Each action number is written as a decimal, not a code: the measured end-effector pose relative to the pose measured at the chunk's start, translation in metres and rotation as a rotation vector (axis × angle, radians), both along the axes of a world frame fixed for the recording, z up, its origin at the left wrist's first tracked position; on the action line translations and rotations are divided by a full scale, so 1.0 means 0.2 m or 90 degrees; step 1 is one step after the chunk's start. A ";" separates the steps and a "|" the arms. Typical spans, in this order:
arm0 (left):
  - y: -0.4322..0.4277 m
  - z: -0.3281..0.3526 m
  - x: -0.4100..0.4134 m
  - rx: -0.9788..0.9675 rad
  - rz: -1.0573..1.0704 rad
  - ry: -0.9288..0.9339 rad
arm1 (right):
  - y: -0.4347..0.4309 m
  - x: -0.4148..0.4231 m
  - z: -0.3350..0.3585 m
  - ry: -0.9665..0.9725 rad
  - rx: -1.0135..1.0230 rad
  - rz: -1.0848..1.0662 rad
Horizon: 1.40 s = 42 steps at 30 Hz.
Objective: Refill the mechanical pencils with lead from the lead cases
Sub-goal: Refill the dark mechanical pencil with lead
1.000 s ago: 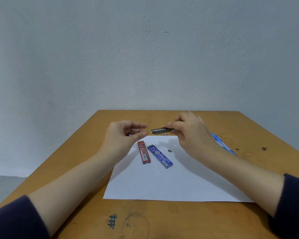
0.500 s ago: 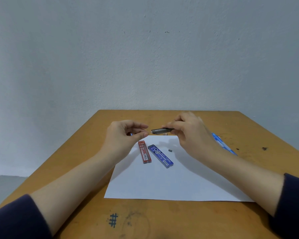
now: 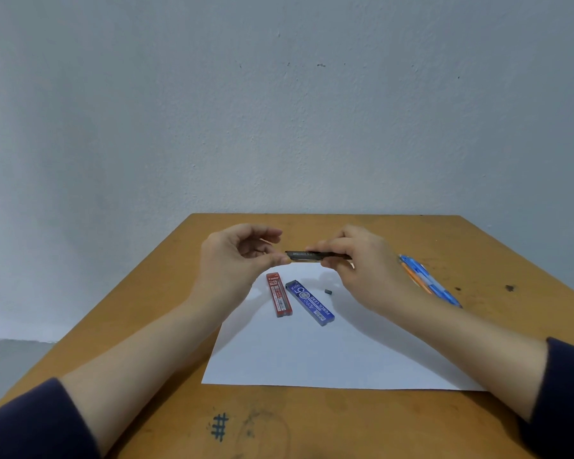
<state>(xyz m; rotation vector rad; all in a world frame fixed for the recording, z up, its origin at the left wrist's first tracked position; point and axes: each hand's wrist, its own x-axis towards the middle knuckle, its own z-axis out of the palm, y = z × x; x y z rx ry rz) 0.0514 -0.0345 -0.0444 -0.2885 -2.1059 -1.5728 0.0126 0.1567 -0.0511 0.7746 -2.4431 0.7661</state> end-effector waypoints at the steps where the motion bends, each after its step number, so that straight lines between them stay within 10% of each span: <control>1: 0.00 0.00 0.00 0.001 0.004 0.011 | -0.01 0.01 0.00 -0.031 -0.015 0.001; 33: 0.10 0.01 0.08 0.316 -0.059 0.042 | -0.09 0.17 0.06 -0.358 -0.447 0.166; 42: 0.09 0.04 0.10 0.235 -0.038 0.089 | 0.02 0.02 0.05 -0.334 -0.189 -0.030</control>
